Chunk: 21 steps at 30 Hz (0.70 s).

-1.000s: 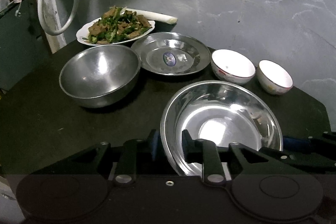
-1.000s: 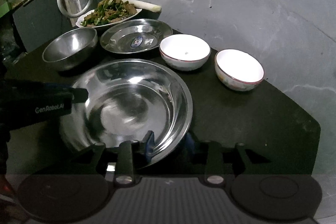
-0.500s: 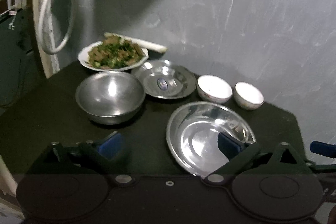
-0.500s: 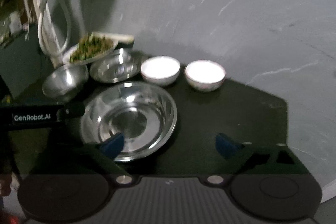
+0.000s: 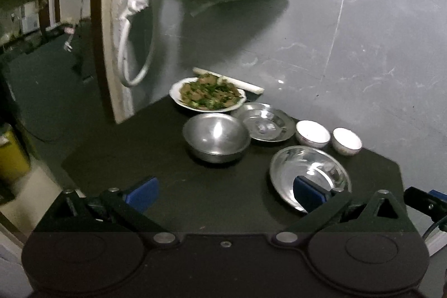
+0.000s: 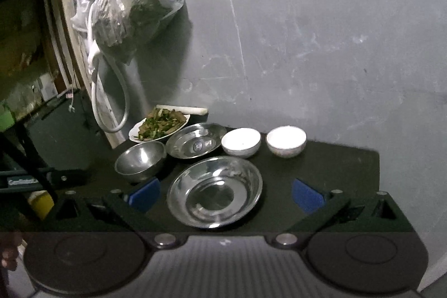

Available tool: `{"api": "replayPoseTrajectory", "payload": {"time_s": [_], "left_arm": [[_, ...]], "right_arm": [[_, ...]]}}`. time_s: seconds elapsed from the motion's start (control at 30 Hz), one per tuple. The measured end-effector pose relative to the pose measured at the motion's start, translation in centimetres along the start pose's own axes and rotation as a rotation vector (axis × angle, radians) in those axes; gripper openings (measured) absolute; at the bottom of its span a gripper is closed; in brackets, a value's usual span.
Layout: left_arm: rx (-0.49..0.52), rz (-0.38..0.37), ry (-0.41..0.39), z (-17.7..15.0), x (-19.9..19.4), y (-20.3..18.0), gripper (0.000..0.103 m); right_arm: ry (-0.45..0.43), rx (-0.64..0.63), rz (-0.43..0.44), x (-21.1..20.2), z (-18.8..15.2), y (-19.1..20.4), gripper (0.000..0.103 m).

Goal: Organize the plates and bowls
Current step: 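Move the left tool to the rim of the small labelled steel plate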

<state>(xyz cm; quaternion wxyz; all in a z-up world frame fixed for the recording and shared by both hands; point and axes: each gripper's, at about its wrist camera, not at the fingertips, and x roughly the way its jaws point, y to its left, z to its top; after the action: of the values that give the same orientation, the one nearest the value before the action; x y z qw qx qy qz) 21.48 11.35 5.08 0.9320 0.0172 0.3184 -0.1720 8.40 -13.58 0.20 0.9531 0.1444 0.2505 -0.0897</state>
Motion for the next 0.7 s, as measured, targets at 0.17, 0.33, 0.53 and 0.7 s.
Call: {"api": "replayPoseTrajectory", "payload": {"time_s": [0.17, 0.33, 0.53, 0.7], "left_arm": [[-0.003, 0.030, 0.023, 1.3, 0.2, 1.8, 0.102], [0.005, -0.041, 0.040, 4.4, 4.0, 3.2, 0.102], [0.130, -0.227, 0.054, 9.5, 12.3, 3.8, 0.102], [0.201, -0.360, 0.092, 12.2, 18.9, 4.8, 0.102]], "right_arm": [[0.028, 0.059, 0.015, -0.3, -1.6, -0.4, 0.103], [0.047, 0.083, 0.004, 0.3, -2.3, 0.1, 0.103], [0.037, 0.151, -0.076, 3.9, -2.4, 1.2, 0.103], [0.029, 0.235, -0.167, 8.5, -1.7, 3.4, 0.103]]}}
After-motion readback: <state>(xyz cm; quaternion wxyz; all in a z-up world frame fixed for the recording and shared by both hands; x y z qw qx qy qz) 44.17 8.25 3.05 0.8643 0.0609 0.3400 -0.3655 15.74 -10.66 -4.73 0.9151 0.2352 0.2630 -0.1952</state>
